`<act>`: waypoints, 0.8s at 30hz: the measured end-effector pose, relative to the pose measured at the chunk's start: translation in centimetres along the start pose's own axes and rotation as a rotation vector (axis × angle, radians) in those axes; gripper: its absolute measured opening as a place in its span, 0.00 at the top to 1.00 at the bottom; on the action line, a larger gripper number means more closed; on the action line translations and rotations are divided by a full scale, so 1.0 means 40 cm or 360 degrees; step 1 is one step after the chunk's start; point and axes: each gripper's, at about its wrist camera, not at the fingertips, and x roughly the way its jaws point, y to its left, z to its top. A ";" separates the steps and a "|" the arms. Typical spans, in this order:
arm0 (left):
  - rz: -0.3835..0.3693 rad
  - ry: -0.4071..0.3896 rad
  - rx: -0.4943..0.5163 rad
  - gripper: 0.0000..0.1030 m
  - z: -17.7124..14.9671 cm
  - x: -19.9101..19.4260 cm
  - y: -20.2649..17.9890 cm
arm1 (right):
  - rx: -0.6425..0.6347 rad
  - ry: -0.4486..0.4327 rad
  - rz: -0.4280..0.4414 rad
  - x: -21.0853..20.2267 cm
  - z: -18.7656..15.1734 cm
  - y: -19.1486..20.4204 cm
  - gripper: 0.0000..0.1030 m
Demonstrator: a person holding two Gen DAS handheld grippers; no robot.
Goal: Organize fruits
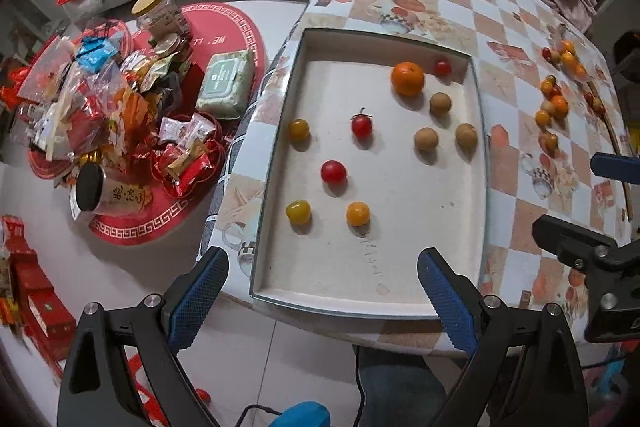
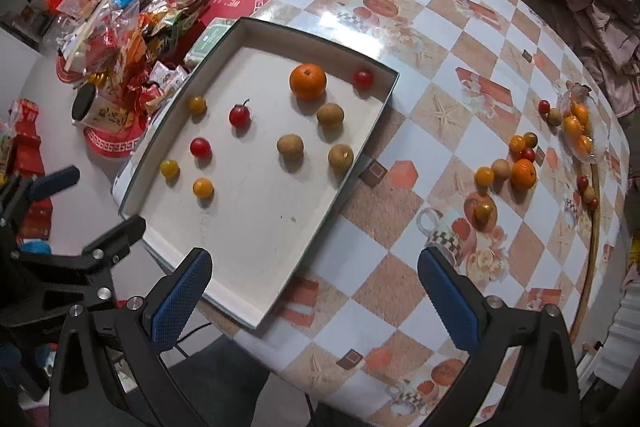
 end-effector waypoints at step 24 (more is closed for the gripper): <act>0.0003 -0.0105 0.0106 0.00 0.010 -0.094 -0.053 | -0.0133 -0.0137 -0.0092 -0.128 0.010 0.007 0.00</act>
